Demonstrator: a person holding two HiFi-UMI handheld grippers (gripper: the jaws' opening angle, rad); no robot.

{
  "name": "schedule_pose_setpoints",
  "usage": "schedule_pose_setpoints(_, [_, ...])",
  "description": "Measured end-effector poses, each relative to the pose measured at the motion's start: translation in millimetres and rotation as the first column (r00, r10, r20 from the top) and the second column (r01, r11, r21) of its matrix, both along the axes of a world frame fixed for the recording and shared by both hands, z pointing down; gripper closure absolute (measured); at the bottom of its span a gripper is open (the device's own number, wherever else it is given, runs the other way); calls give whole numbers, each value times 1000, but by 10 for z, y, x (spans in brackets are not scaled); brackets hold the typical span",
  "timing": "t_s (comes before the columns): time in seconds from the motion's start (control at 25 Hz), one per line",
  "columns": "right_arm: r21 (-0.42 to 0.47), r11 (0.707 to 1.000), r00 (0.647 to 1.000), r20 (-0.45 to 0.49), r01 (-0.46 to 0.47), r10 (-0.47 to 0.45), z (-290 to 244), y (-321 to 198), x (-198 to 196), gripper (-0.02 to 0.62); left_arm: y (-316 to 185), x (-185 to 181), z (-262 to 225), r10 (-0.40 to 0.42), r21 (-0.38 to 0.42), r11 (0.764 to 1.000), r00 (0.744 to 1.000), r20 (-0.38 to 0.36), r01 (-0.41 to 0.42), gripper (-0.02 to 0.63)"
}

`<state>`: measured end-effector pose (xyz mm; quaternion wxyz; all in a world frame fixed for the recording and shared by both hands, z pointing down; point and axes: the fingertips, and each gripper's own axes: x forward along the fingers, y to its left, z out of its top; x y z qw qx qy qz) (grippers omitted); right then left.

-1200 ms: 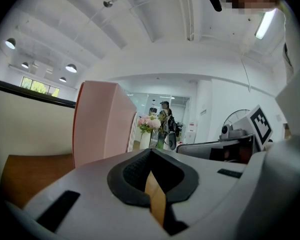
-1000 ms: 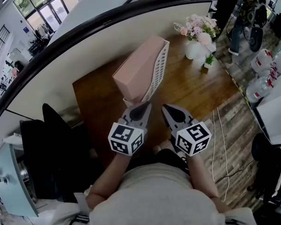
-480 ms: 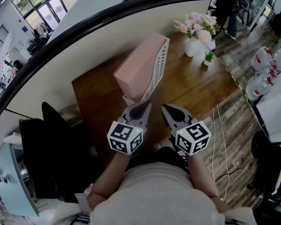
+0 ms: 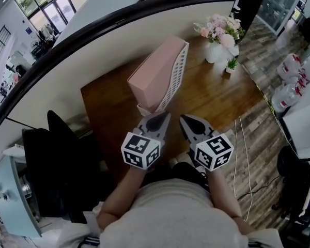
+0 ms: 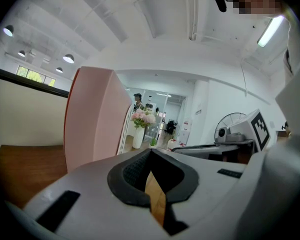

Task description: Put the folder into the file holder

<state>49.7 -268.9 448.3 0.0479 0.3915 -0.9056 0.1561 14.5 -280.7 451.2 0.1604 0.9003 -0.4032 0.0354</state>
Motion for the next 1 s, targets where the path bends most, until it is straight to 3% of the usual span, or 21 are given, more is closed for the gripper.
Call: schedule_pose_setpoints(1.0, [6,1000,1000,1,12,-12,-20,60,0,588,74,66,39,48,-17,999,999,17,-47,594])
